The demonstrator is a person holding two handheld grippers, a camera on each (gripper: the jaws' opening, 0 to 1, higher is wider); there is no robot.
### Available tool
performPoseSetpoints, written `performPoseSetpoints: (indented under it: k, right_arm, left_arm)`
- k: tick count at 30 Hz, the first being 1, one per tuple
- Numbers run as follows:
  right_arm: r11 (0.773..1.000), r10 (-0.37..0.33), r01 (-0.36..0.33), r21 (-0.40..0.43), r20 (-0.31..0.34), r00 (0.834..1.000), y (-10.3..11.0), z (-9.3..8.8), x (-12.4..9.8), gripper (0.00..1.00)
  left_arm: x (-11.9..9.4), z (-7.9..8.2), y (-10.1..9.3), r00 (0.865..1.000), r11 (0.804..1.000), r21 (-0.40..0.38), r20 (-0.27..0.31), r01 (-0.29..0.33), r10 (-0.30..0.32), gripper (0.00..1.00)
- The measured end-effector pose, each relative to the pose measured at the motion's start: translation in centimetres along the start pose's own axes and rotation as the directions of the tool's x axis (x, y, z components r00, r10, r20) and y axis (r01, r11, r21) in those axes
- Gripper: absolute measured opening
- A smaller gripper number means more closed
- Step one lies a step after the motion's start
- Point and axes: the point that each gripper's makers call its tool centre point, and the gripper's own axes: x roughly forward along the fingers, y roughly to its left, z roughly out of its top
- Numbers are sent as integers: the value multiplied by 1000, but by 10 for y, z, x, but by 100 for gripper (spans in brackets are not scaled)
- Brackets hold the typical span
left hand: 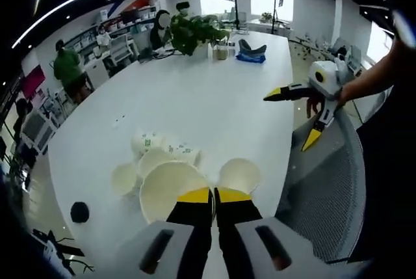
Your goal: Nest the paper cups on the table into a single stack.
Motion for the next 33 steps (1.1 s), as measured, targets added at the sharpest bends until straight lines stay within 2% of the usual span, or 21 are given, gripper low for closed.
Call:
performPoseSetpoints:
  k: [5,16,21,33]
  right_arm:
    - [1000,2,-2,-3,-6,1000,0,-1,0,99]
    - [1000,0,0,-7,-6,1000,1,-1,0,99]
    - [1000,0,0,-6,-3,1000,1,0,0,99]
    - [1000,-3,3,-8,-15,1000,1,-3,0,98]
  left_arm:
    - [4,12,-16,999,999,27,12,40,-40,0]
    - [12,21,-35,997,996,48,11,80,-81,0]
    - [20,18,-38,995,994,60,-1,95,-95,0]
    - [41,14,-59,989,982,125,-54,144,-138,0]
